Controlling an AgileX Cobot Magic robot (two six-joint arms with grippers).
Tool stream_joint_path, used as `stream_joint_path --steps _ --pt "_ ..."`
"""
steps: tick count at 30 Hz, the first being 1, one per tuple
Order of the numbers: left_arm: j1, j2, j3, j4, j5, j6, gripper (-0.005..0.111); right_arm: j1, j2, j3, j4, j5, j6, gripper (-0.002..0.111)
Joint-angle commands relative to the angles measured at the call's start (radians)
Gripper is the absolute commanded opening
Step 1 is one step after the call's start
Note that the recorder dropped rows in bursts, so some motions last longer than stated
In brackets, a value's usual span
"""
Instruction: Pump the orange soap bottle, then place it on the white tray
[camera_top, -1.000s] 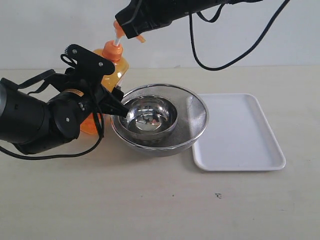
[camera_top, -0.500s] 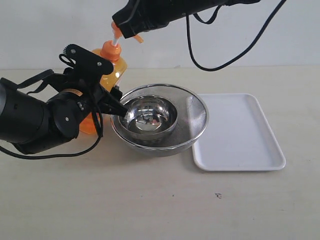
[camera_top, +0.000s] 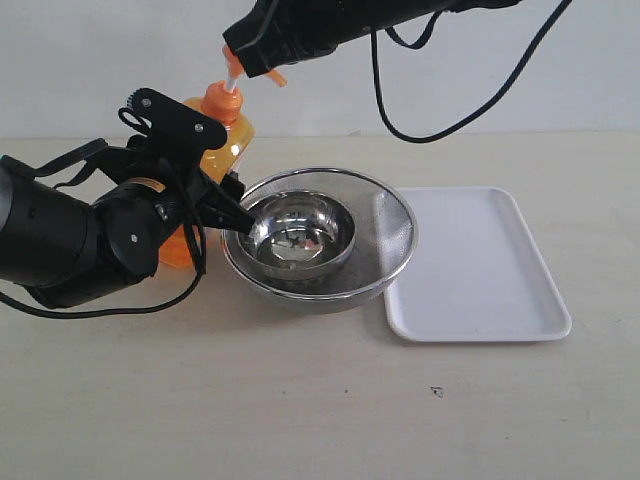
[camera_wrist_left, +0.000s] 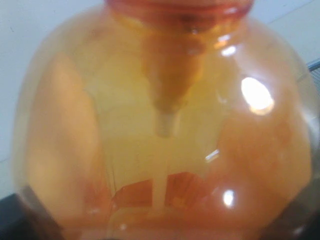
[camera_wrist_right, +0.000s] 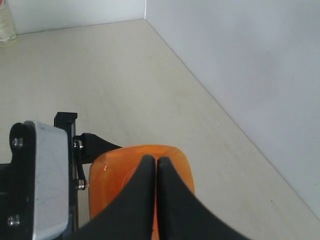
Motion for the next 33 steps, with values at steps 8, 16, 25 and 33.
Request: stream_joint_path --steps 8,16,25,33 --pt "-0.012 -0.013 -0.013 0.050 -0.044 -0.010 0.005 0.009 -0.036 0.025 -0.134 -0.053 -0.001 0.000" --pt "-0.012 -0.013 -0.013 0.045 -0.044 -0.010 0.005 -0.030 -0.206 0.025 -0.371 -0.071 0.160 0.000" --pt "-0.012 -0.013 -0.013 -0.001 -0.058 0.033 0.005 -0.291 -0.316 0.027 -0.426 0.263 0.277 0.000" --pt "-0.012 -0.160 -0.013 -0.112 -0.210 0.260 0.005 -0.549 -0.390 0.101 -0.429 0.385 0.329 0.000"
